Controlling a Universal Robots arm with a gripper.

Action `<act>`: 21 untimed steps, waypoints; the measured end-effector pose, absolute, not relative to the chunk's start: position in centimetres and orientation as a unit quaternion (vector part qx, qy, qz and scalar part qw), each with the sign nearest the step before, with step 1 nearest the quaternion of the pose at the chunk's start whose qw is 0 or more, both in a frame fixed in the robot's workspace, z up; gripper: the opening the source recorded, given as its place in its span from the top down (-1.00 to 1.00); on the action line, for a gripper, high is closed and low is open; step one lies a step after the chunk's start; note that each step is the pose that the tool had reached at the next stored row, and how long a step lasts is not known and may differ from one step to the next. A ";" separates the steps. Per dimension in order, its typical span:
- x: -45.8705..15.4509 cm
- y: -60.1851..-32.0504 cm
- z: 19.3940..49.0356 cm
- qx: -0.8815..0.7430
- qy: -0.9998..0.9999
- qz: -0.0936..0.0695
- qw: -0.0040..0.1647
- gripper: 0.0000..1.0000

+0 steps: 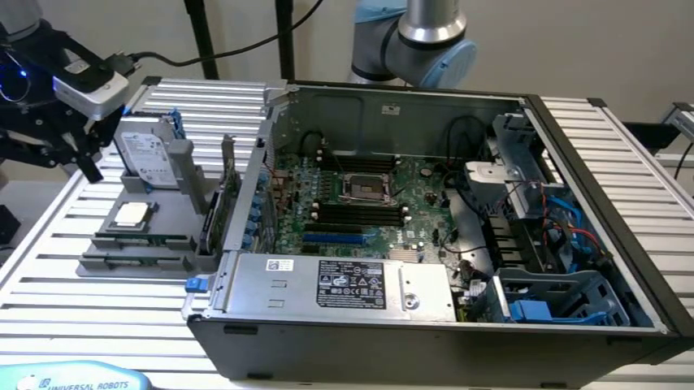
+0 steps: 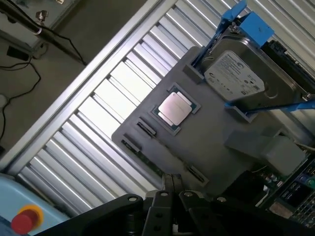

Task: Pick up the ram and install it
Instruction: 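Pick up the ram and move it above insertion slot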

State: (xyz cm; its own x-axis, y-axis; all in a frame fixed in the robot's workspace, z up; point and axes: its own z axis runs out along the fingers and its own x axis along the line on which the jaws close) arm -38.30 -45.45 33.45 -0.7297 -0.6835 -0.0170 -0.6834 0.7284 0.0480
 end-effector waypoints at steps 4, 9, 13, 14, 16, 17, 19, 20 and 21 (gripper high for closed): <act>-38.3 -45.5 33.3 0.401 -0.916 -0.025 0.002 0.79; -38.3 -45.5 33.0 0.443 -0.896 -0.025 0.003 0.79; -38.3 -45.5 32.8 0.475 -0.880 -0.025 0.004 0.79; -38.3 -45.5 32.7 0.483 -0.875 -0.025 0.004 0.79; -38.3 -45.5 32.6 0.498 -0.867 -0.025 0.005 0.79; -38.3 -45.5 32.6 0.507 -0.862 -0.025 0.005 0.79; -38.3 -45.5 32.5 0.522 -0.853 -0.025 0.005 0.79; -38.3 -45.5 32.4 0.530 -0.848 -0.025 0.006 0.79; -38.3 -45.5 32.4 0.537 -0.843 -0.025 0.006 0.79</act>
